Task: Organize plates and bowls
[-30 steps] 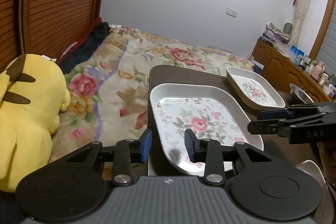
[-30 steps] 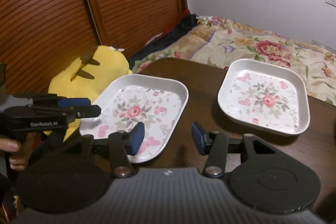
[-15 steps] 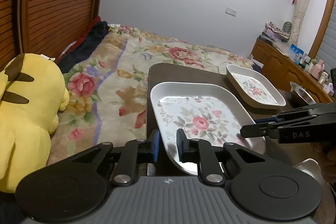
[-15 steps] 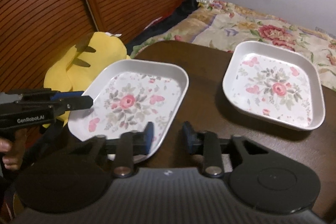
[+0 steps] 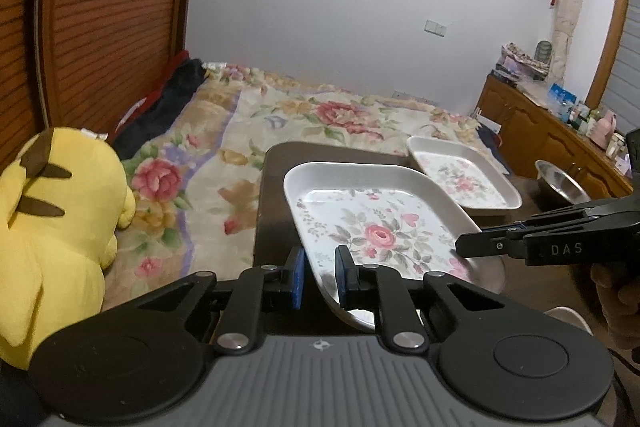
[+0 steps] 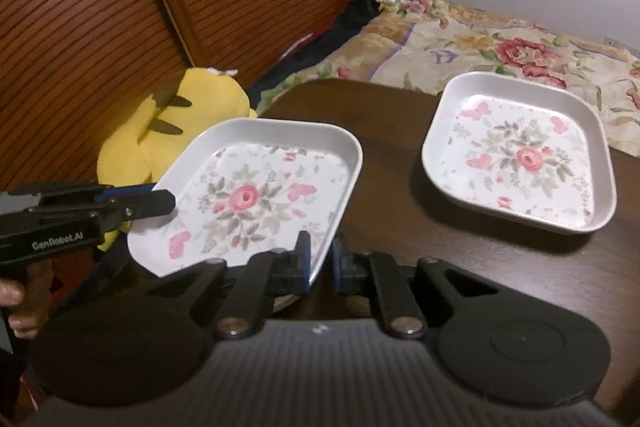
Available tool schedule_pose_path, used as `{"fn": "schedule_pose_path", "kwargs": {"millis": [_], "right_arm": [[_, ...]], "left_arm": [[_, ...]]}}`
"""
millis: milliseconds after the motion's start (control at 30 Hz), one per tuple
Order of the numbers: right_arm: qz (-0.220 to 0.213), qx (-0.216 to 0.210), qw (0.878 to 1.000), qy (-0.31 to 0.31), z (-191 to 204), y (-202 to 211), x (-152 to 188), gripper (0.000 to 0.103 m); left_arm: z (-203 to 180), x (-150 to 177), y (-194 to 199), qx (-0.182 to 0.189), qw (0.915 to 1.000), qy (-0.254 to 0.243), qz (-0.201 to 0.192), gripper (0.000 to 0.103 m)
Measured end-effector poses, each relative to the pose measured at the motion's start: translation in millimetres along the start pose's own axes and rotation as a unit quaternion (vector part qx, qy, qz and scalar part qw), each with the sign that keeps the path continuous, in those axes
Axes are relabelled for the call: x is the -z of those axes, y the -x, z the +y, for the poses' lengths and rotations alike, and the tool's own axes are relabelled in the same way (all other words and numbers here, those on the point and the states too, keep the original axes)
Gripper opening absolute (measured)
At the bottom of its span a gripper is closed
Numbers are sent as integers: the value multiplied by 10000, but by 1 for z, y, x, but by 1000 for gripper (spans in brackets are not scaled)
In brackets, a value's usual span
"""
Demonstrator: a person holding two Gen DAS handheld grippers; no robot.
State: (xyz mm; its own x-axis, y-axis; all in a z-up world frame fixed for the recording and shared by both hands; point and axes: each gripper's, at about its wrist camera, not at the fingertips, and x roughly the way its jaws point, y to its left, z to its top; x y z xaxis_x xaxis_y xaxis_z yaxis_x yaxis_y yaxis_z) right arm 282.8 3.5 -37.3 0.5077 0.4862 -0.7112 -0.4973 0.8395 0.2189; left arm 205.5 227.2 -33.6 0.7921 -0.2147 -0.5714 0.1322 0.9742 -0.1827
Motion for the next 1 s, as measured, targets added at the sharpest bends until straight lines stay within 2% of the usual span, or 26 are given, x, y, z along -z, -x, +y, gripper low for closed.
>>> {"fn": "schedule_pose_path", "kwargs": {"millis": [467,1000], "right_arm": [[-523,95,9985,-98,-15,60,9,12],[-1030,276,9941,-213,-33,124,38,13]], "left_arm": [[-53,-13,36,162,9983,-430,-356,18],[-101,-5,65,447,9940,-845,-528,18]]}}
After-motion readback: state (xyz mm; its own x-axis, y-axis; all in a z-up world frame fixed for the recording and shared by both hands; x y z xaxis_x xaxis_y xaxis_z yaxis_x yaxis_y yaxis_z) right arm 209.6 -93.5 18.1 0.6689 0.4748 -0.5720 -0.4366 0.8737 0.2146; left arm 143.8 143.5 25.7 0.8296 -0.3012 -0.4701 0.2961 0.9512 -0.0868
